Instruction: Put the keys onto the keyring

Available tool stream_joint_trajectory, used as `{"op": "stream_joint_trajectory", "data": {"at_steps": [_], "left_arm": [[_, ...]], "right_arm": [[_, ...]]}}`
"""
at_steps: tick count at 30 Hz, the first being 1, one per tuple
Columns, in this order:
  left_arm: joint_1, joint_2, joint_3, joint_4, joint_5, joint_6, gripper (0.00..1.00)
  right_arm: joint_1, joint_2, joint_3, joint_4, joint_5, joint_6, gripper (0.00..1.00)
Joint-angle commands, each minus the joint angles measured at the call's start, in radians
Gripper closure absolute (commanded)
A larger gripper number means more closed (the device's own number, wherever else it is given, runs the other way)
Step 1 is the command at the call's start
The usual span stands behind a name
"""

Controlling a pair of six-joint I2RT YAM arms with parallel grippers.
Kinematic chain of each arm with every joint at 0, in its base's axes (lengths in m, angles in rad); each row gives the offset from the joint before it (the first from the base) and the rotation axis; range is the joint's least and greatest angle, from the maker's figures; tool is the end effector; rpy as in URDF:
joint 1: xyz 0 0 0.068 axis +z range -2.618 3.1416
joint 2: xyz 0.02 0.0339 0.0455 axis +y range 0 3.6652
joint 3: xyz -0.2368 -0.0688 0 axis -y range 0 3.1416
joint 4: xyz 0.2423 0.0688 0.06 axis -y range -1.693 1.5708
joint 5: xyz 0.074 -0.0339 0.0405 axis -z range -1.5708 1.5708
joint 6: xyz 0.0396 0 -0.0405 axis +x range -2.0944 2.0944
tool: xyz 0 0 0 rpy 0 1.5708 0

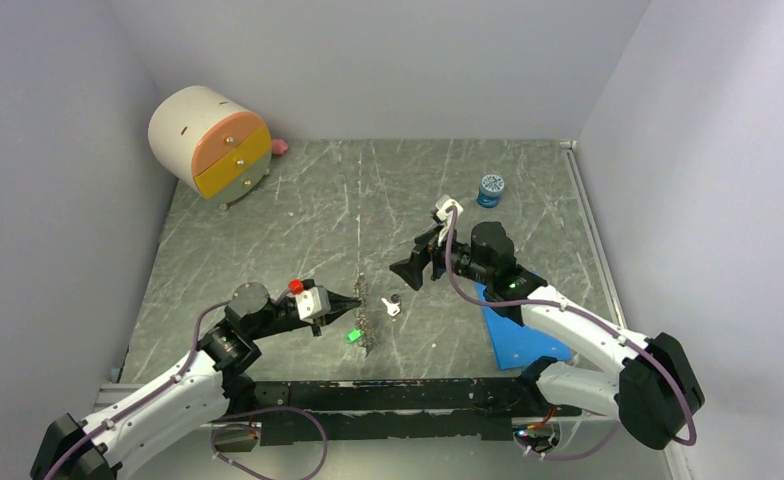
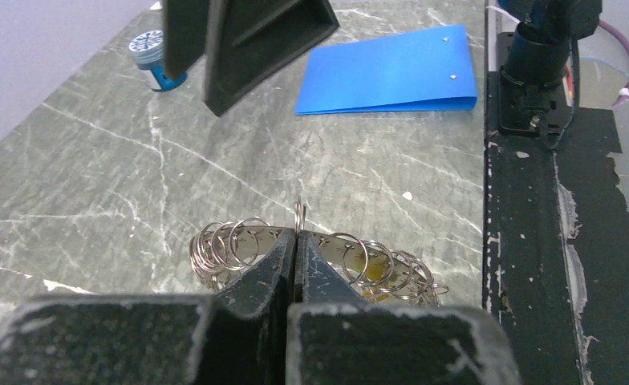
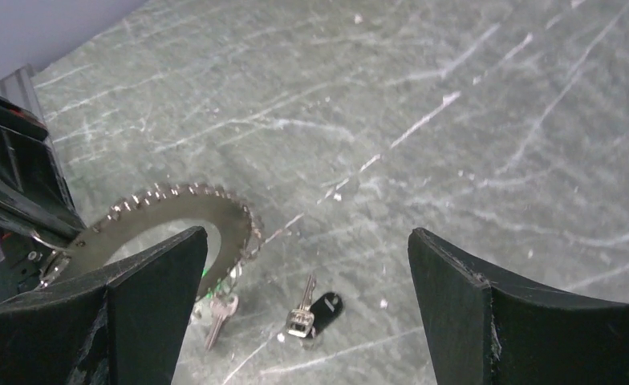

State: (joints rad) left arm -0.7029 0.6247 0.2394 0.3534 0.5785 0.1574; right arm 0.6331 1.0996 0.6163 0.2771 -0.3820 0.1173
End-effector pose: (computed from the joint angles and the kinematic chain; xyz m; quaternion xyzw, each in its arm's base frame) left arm 0.1249 -0.1342 0.2131 0.4675 0.5430 -0.3769 0.5870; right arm 0.2036 0.1677 0.2424 -0.3101 0.7063 0.3640 0.5220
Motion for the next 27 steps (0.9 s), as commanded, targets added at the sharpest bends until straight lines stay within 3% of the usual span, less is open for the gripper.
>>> {"op": "stream_joint_trajectory", "data": {"at_steps": [1, 7, 14, 17, 20, 27], "left_arm": [[-0.002, -0.04, 0.011, 0.011, -0.049, 0.026, 0.98], [-0.002, -0.031, 0.005, 0.023, -0.055, 0.021, 0.97], [-0.002, 0.015, 0.017, 0.042, -0.042, 0.021, 0.97], [-0.002, 0.015, 0.012, 0.056, -0.046, 0.021, 0.97], [-0.001, 0.012, 0.013, 0.05, -0.041, 0.021, 0.97], [-0.002, -0.005, 0.005, 0.057, -0.031, 0.011, 0.97]], "right_arm": [[-0.003, 0.007, -0.029, -0.049, 0.082, 0.115, 0.01], [-0.006, 0.135, -0.073, -0.035, -0.018, 0.309, 0.13], [-0.041, 0.326, -0.178, 0.181, -0.179, 0.541, 0.41], [-0.049, 0.382, -0.208, 0.226, -0.183, 0.578, 0.5], [-0.053, 0.417, -0.211, 0.244, -0.184, 0.586, 0.51], [-0.058, 0.496, -0.184, 0.271, -0.191, 0.571, 0.66]]}}
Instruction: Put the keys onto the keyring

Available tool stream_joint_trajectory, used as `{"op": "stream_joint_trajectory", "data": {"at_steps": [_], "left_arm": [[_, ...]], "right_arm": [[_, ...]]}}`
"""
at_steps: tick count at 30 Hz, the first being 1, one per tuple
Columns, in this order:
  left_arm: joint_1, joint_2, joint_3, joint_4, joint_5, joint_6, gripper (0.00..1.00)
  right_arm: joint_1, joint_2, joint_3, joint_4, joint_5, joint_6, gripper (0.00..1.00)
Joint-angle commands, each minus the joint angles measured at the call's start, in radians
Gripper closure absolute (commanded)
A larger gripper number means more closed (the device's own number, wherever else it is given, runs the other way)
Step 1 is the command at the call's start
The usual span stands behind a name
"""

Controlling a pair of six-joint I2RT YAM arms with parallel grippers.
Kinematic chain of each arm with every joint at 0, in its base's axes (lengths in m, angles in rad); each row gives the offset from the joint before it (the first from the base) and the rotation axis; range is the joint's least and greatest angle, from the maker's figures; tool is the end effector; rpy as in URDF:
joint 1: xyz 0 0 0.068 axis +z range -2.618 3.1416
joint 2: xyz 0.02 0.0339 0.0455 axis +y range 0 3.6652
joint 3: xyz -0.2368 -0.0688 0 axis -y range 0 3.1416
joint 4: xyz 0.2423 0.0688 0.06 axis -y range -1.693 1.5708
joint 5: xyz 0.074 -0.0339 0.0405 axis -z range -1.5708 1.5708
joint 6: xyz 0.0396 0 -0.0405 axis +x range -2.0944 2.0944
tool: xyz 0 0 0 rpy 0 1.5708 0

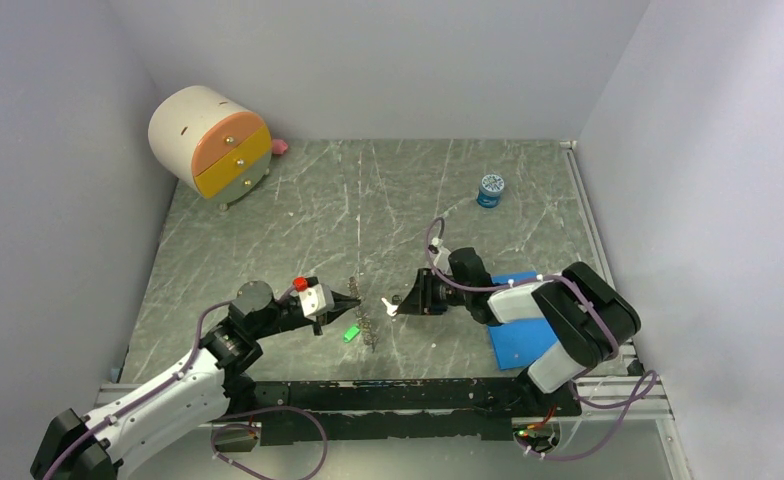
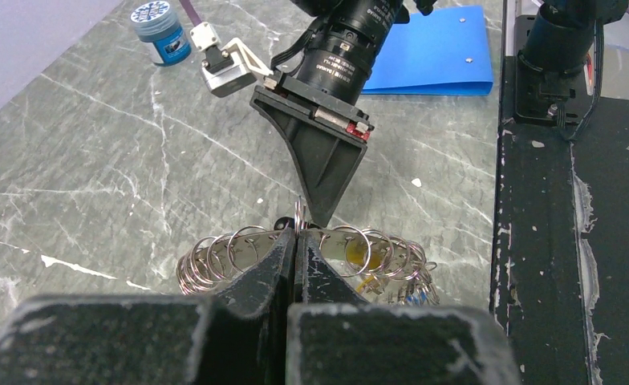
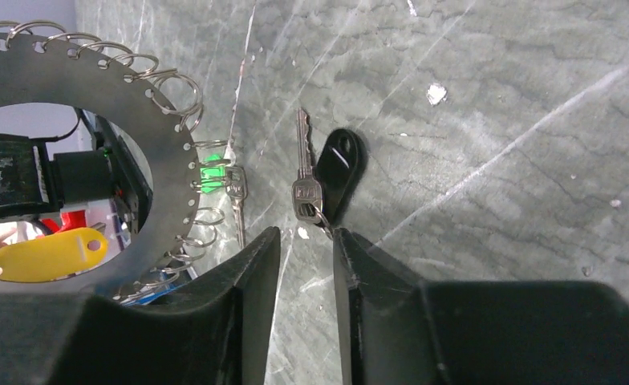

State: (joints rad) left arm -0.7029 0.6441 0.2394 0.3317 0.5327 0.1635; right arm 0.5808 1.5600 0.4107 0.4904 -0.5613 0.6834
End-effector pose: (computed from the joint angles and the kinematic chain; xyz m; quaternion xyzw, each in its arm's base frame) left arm 0.1280 -0.1348 0.2076 0.4593 0.5661 -0.3608 0.5817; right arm 0.2027 0.1583 0.0879 -0.0776 0.8678 0.4506 0.1944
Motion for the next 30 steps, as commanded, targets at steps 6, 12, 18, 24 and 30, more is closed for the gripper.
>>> {"op": "stream_joint_trajectory", "data": {"at_steps": [6, 12, 18, 24, 30], "left_arm": [[-0.001, -0.029, 0.011, 0.066, 0.024, 0.01, 0.97], [-0.002, -0.026, 0.003, 0.079, 0.02, 0.004, 0.97], [-0.002, -0.018, 0.008, 0.082, 0.022, 0.001, 0.97], [-0.002, -0.011, 0.011, 0.079, 0.021, 0.002, 0.97], [-0.002, -0.011, 0.008, 0.086, 0.018, -0.006, 0.98]], "right_arm": [[-0.014, 0.059, 0.036, 0.093, -0.056, -0.014, 0.72], [-0.015, 0.023, 0.029, 0.086, -0.046, -0.061, 0.61], [-0.014, -0.016, 0.057, -0.038, 0.04, -0.163, 0.53], [-0.005, 0.072, 0.094, -0.027, -0.08, -0.173, 0.55], [-0.001, 0.129, 0.091, 0.057, -0.203, -0.133, 0.69]]}}
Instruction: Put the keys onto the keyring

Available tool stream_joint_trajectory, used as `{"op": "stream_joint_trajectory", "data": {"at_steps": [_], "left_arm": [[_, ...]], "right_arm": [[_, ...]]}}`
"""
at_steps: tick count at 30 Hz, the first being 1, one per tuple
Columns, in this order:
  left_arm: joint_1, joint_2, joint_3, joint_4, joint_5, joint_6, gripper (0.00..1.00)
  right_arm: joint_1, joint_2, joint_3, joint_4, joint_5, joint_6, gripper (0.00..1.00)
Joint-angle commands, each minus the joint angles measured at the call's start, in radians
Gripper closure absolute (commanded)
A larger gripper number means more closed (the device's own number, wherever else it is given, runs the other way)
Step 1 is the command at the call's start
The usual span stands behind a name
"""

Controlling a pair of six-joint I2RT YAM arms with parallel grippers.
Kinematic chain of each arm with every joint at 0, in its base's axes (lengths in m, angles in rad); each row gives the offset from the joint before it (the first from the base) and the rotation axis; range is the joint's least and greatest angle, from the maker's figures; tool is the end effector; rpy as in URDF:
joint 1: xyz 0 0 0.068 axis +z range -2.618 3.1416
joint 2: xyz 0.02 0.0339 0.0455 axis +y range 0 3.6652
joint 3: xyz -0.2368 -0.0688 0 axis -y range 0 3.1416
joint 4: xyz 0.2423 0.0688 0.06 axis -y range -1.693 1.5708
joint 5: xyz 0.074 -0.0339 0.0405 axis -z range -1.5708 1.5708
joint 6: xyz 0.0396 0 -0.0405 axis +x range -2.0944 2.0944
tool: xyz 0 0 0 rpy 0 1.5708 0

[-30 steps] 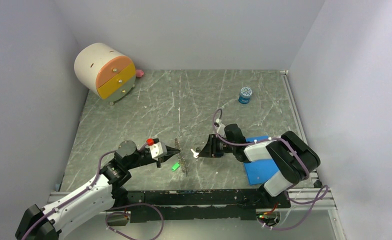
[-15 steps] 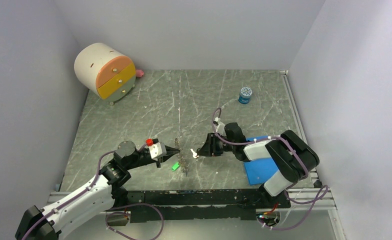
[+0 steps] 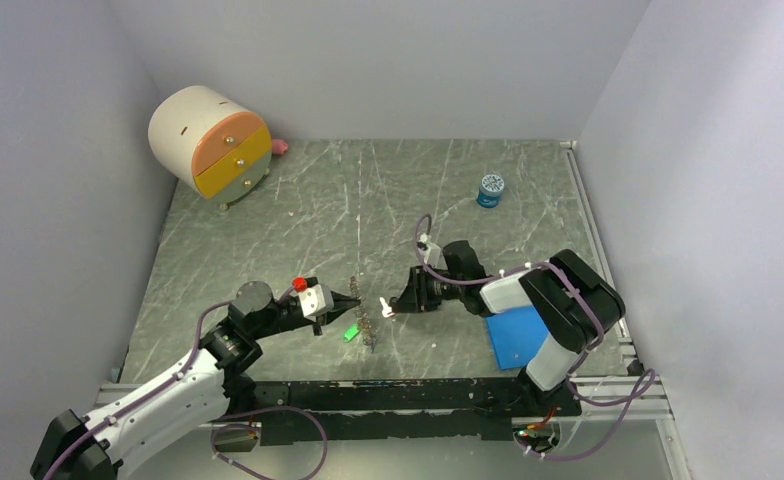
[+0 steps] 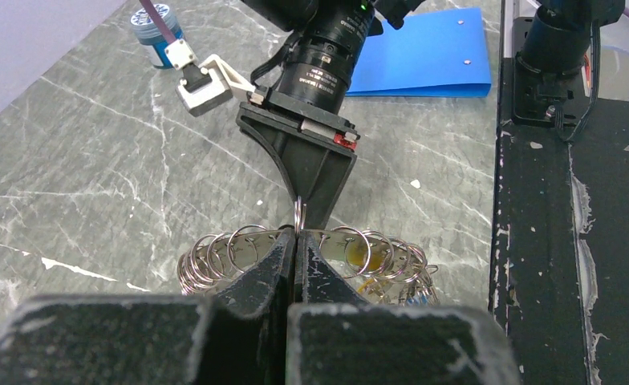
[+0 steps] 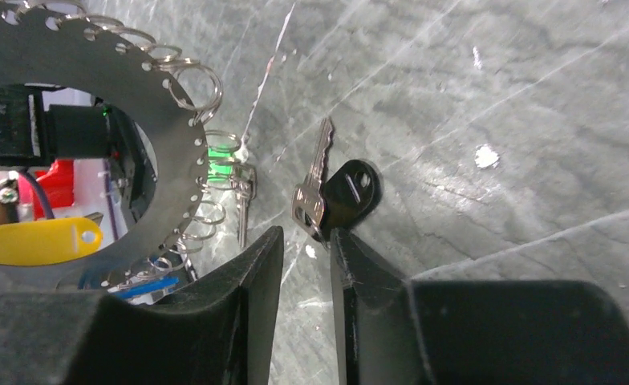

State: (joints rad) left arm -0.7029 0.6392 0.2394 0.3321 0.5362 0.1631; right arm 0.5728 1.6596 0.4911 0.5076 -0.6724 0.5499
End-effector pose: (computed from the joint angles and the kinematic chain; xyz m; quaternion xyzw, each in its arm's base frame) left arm 0.1275 -0.1346 0.2084 0.4598 0.5636 -0.3621 0.5829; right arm 0.2169 0.1692 0.0855 -0.1547 0.8463 0.4717 0.1934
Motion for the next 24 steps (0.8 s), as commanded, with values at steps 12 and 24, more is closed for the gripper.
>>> {"op": "stream_joint_trajectory", "data": {"at_steps": [12, 24], "left_arm": [[-0.001, -0.01, 0.01, 0.075, 0.012, -0.002, 0.97], [-0.002, -0.032, 0.017, 0.039, 0.002, 0.001, 0.97]], "right_arm": [[0.01, 0.028, 0.008, 0.049, -0.092, -0.013, 0.78], [0.018, -0.066, 0.068, -0.163, 0.019, -0.141, 1.0]]}}
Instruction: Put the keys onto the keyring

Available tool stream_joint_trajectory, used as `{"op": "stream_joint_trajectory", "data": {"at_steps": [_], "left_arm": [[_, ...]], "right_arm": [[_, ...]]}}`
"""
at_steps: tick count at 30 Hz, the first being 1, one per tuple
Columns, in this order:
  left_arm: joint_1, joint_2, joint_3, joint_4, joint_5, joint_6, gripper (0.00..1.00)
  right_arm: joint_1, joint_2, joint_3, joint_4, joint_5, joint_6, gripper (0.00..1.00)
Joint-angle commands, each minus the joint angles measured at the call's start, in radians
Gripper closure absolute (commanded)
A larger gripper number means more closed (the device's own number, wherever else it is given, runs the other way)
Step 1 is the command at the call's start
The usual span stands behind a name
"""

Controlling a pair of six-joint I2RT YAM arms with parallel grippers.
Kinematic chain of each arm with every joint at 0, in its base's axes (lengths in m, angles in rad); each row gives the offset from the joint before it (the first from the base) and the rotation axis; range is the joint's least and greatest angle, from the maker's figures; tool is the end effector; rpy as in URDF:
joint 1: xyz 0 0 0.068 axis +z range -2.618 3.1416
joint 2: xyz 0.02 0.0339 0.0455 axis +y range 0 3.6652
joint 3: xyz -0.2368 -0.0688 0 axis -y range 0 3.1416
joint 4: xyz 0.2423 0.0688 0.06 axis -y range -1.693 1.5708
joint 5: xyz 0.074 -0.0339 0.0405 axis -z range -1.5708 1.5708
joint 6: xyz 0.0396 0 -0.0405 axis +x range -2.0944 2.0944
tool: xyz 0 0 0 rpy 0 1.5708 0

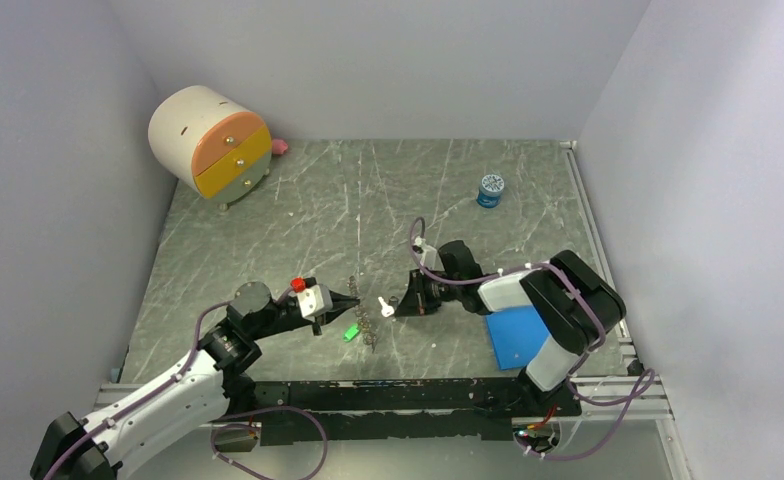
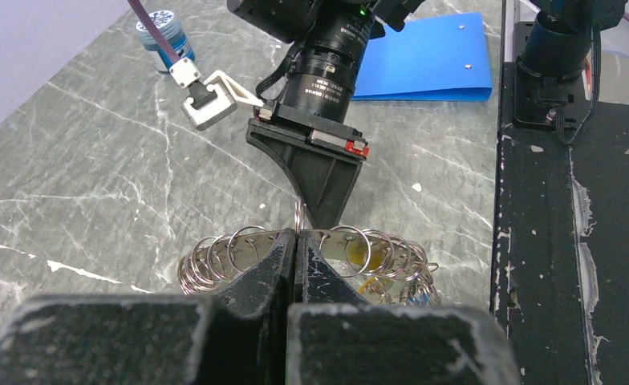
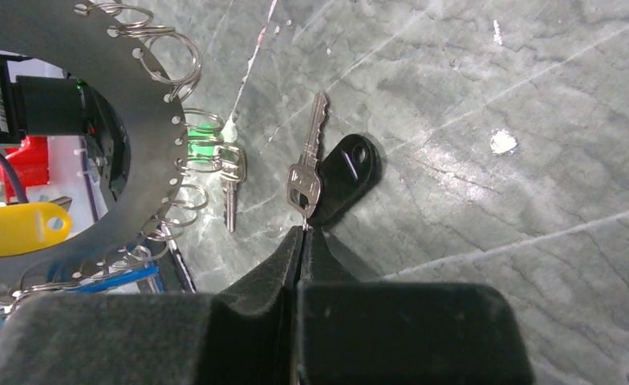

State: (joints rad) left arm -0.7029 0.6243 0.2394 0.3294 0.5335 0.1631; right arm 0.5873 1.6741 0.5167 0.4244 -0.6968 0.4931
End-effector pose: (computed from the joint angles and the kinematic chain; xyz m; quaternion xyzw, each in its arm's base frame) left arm 0.1265 -0.1336 0.2106 0.4585 0.5601 -0.3613 0.5879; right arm 0.2142 0.1731 0.0814 -0.1791 0.8512 0.4641 0.1675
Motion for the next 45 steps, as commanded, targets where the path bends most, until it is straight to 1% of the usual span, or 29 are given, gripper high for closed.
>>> {"op": "stream_joint_trajectory", "data": {"at_steps": [1, 6, 11, 17, 19, 22, 24, 28, 31, 34, 38, 42, 45], "left_arm": [[-0.002, -0.017, 0.019, 0.039, 0.005, 0.003, 0.97], [-0.001, -0.015, 0.025, 0.028, 0.001, 0.01, 0.97], [-0.002, -0.002, 0.036, 0.022, 0.009, 0.013, 0.97], [-0.001, 0.011, 0.046, 0.013, 0.008, 0.025, 0.97], [-0.002, 0.017, 0.052, 0.007, 0.009, 0.035, 0.98], [-0.003, 0.028, 0.053, 0.011, 0.018, 0.05, 0.97], [-0.003, 0.034, 0.058, 0.003, 0.029, 0.057, 0.97], [-0.002, 0.04, 0.057, 0.003, 0.049, 0.073, 0.97], [-0.001, 0.036, 0.052, 0.019, 0.071, 0.08, 0.97], [-0.001, 0.034, 0.048, 0.026, 0.084, 0.093, 0.97], [-0.002, 0.04, 0.046, 0.031, 0.097, 0.103, 0.97], [-0.004, 0.048, 0.047, 0.047, 0.135, 0.101, 0.97], [-0.004, 0.043, 0.031, 0.09, 0.147, 0.1, 0.97]], "right_arm": [[0.003, -0.107, 0.047, -0.105, 0.05, -0.106, 1.0], [0.003, -0.27, 0.102, -0.269, 0.125, -0.233, 1.0], [0.003, -0.422, 0.154, -0.37, 0.245, -0.319, 1.0], [0.0, -0.535, 0.185, -0.42, 0.406, -0.311, 1.0], [-0.005, -0.557, 0.186, -0.42, 0.428, -0.309, 1.0], [-0.013, -0.579, 0.19, -0.418, 0.383, -0.326, 1.0], [-0.019, -0.58, 0.221, -0.475, 0.349, -0.331, 1.0], [-0.02, -0.586, 0.248, -0.514, 0.18, -0.413, 1.0], [-0.012, -0.598, 0.245, -0.498, 0.093, -0.437, 1.0], [0.004, -0.575, 0.271, -0.523, 0.019, -0.478, 1.0], [0.052, -0.551, 0.3, -0.553, -0.015, -0.544, 1.0], [0.107, -0.513, 0.341, -0.588, 0.016, -0.584, 1.0], [0.139, -0.489, 0.357, -0.579, 0.013, -0.587, 1.0]]}}
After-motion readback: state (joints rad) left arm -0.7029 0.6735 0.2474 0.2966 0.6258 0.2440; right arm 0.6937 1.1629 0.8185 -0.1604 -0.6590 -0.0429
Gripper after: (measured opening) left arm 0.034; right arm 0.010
